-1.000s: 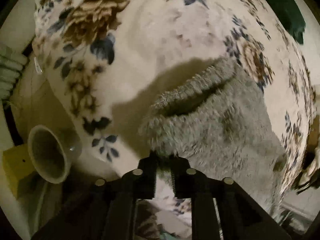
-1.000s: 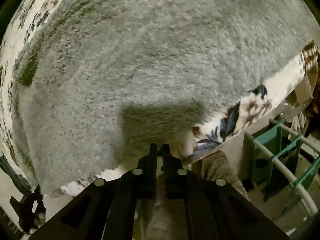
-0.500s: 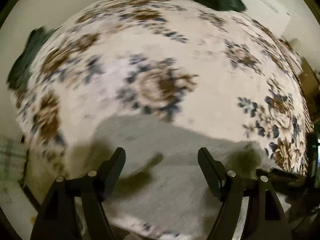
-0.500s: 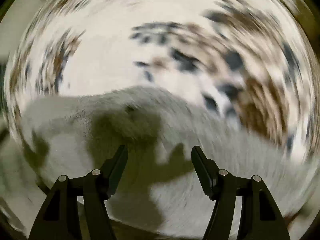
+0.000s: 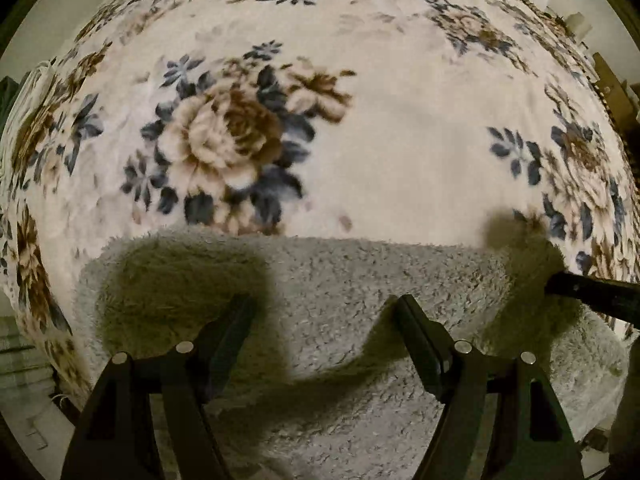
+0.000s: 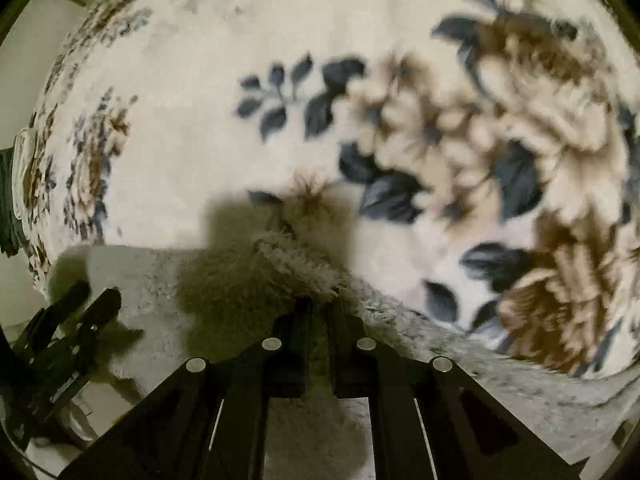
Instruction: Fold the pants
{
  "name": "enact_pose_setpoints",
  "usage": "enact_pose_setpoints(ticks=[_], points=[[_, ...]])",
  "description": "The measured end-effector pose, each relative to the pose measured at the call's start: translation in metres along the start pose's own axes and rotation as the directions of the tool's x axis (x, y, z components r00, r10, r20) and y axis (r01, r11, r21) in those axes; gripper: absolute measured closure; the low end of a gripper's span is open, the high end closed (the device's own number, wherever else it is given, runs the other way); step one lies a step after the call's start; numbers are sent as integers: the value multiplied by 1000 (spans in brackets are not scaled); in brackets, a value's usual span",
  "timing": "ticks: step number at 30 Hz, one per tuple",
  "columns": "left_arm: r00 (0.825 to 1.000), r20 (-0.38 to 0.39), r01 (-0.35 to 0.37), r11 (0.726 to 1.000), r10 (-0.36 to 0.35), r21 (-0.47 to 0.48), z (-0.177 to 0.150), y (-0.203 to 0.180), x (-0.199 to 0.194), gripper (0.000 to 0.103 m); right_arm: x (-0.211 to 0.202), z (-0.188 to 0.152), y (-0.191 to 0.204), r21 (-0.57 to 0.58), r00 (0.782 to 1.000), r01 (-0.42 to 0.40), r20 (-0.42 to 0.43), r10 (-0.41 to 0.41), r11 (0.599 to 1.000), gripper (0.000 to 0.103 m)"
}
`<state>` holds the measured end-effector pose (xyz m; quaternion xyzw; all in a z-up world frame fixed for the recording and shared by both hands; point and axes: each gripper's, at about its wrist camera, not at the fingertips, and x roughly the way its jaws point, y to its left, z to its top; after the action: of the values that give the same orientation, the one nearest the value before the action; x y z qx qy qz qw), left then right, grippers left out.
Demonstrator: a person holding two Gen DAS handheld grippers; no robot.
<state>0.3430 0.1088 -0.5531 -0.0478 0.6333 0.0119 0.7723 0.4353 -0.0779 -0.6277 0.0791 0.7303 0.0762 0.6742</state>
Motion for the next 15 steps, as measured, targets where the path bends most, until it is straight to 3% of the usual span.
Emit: enact_pose_setpoints(ticks=[3, 5, 6, 7, 9, 12, 15], points=[[1000, -10, 8, 1000, -8, 7, 0, 1, -5, 30, 6, -11, -21, 104, 993, -110, -31, 114, 988, 82], [1000, 8, 16, 1000, -16, 18, 0, -3, -15, 30, -15, -23, -43, 173, 979, -205, 38, 201, 963, 48], [1000, 15, 24, 999, -25, 25, -1, -5, -21, 30, -28, -33, -57, 201, 971, -238, 81, 226, 950, 24], [999, 25, 37, 999, -38, 37, -3, -12, -30, 30, -45, -50, -76, 240, 961, -268, 134, 241, 933, 18], [998, 35, 55, 997, -57, 60, -6, -25, -41, 30, -65, -78, -105, 297, 953, -288, 185, 241, 910, 18], [994, 41, 98, 987, -104, 125, -17, -62, -60, 30, -85, -135, -156, 423, 957, -260, 232, 173, 868, 18], [990, 42, 126, 969, -138, 210, -31, -115, -69, 30, -97, -199, -225, 572, 957, -237, 277, 86, 785, 18]])
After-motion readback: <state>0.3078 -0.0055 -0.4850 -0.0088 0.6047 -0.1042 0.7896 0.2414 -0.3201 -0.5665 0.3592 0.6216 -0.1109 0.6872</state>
